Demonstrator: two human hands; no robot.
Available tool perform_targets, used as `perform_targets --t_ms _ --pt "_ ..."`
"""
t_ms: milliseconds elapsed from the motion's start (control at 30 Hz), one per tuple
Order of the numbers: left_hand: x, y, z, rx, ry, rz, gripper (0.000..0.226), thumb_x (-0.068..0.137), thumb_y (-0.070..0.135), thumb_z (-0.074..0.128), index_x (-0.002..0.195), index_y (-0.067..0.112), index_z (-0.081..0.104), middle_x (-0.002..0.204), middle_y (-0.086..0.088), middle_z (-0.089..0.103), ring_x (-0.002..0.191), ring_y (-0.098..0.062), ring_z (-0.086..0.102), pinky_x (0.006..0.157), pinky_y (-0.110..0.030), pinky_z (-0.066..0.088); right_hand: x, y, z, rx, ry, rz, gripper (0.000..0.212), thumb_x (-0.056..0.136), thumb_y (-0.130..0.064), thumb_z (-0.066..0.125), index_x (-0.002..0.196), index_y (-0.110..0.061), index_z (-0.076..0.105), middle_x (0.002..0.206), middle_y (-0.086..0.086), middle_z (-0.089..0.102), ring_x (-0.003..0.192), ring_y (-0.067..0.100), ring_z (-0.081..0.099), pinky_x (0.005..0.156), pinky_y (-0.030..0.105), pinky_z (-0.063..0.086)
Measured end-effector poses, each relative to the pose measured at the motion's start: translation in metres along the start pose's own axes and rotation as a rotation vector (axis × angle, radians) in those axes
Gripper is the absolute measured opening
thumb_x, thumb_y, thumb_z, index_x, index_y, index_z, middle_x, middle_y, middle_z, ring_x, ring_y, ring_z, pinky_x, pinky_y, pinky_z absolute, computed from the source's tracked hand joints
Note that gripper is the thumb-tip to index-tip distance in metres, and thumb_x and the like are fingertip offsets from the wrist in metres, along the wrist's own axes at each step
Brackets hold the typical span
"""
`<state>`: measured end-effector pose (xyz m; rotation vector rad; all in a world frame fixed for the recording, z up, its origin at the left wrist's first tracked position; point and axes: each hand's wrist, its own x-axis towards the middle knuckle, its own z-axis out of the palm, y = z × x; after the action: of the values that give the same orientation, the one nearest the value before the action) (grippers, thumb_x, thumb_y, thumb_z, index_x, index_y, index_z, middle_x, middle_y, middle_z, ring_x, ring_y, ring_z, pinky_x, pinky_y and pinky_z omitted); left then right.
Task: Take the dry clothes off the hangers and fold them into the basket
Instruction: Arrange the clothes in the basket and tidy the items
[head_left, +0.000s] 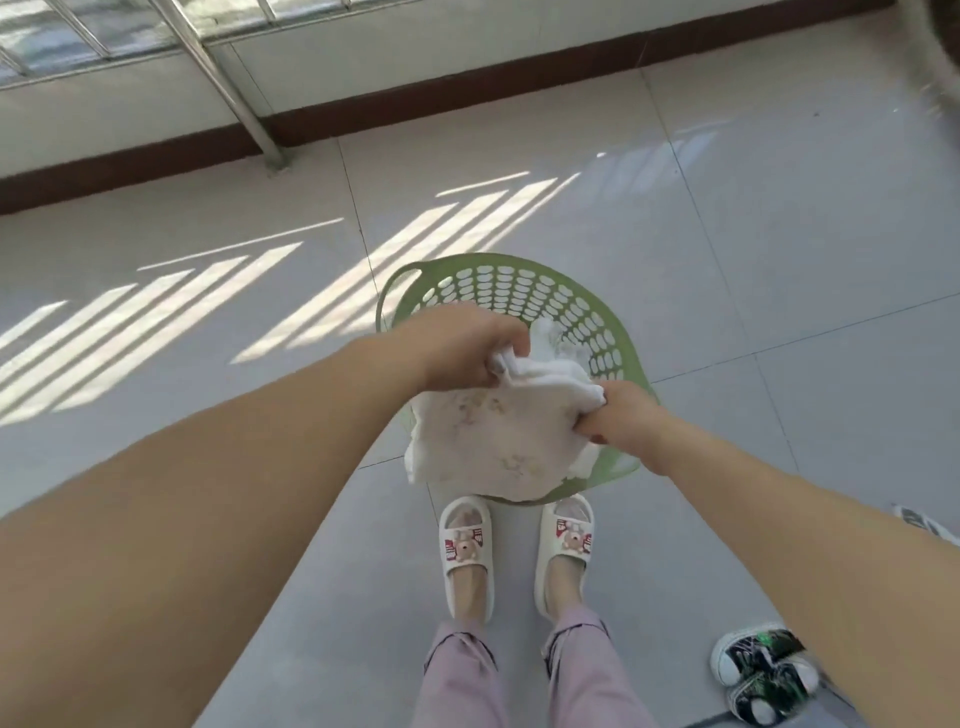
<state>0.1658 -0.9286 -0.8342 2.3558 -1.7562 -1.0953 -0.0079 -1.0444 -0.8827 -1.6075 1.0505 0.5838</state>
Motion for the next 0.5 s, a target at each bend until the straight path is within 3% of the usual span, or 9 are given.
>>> perform_targets --t_ms 133,233,367,500 --pt "0.059 -0.024 0.010 -0.003 0.050 -0.031 0.039 0.084 0.018 0.062 0.122 0.023 0.053 0.112 0.000 0.061 0.087 -0.014 0.043 0.071 -0.027 0.036 0.057 0.005 -0.014 0.024 0.036 -0.005 0.025 0.078 0.009 0.049 0.079 -0.013 0.060 0.089 0.012 0.061 0.089 0.028 0.058 0.087 0.043 0.051" --pt "0.099 -0.042 0.027 0.020 0.046 -0.055 0.041 0.084 0.018 0.064 0.123 0.020 0.052 0.112 -0.002 0.061 0.089 -0.017 0.047 0.074 -0.028 0.039 0.099 0.010 -0.015 0.006 0.074 0.005 0.024 0.081 0.005 0.049 0.077 -0.017 0.057 0.087 0.010 0.060 0.087 0.029 0.058 0.085 0.044 0.052" --pt "0.151 -0.069 0.064 0.069 0.040 -0.116 0.042 0.084 0.019 0.063 0.124 0.020 0.051 0.116 -0.003 0.059 0.102 -0.024 0.054 0.073 -0.030 0.041 0.162 0.021 -0.008 -0.064 0.133 -0.018 0.009 0.085 -0.016 0.050 0.084 -0.017 0.059 0.090 0.011 0.063 0.091 0.034 0.062 0.087 0.050 0.053" --pt "0.191 -0.090 0.103 0.117 0.065 -0.164 0.051 0.083 0.025 0.065 0.129 0.021 0.044 0.124 -0.002 0.055 0.111 -0.026 0.052 0.074 -0.031 0.036 0.216 0.030 0.001 -0.175 0.229 -0.025 0.017 0.085 -0.016 0.048 0.101 -0.013 0.055 0.097 0.008 0.062 0.091 0.030 0.060 0.078 0.040 0.052"
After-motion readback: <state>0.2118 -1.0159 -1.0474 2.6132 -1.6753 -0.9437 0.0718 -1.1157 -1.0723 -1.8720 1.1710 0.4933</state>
